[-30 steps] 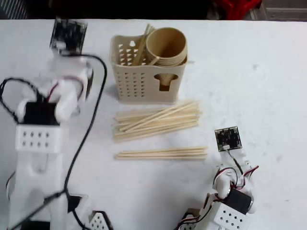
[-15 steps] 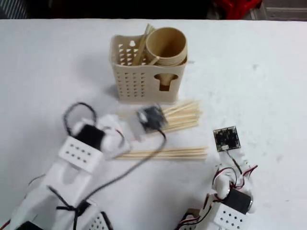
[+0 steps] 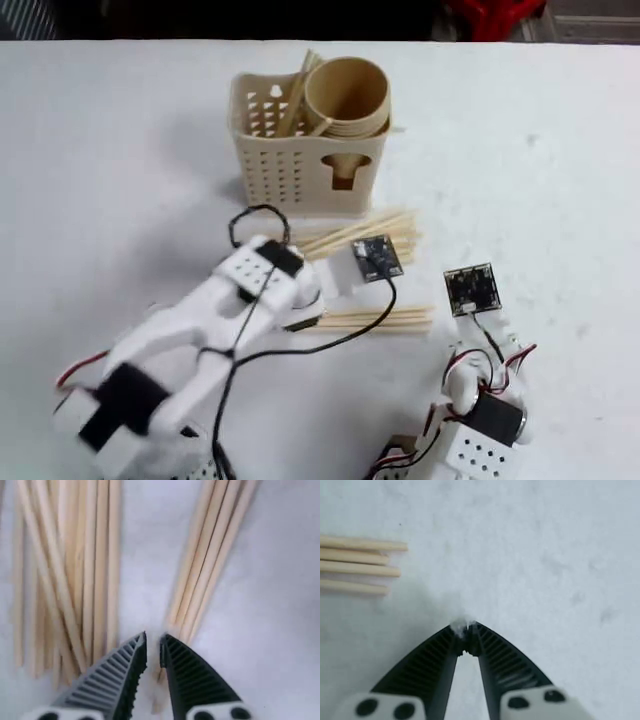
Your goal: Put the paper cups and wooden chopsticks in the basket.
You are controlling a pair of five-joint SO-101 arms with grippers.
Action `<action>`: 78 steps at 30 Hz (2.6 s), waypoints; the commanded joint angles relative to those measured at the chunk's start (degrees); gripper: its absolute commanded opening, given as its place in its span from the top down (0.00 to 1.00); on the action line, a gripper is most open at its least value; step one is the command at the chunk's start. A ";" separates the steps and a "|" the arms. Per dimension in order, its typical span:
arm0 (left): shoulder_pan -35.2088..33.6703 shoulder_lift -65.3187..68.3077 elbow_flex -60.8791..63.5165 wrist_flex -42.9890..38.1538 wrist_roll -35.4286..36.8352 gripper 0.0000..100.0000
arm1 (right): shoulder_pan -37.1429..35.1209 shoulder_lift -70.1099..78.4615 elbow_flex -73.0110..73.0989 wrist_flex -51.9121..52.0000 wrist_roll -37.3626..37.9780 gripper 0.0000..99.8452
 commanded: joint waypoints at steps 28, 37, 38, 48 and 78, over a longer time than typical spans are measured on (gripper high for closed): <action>3.65 -6.02 3.69 -2.02 3.43 0.91 | -0.40 -0.40 0.44 -0.57 0.00 0.98; 1.98 6.11 -2.90 -1.49 3.60 0.91 | -0.31 -0.40 0.44 -0.57 0.00 0.98; 1.10 6.99 -3.87 -1.49 3.60 0.91 | -0.31 -0.40 0.44 -0.57 0.00 0.98; -8.84 8.22 -10.64 -1.32 3.60 0.91 | -0.31 -0.40 0.44 -0.57 0.00 0.98; 2.42 4.88 -1.67 1.32 3.25 0.91 | -0.31 -0.40 0.44 -0.57 0.00 0.98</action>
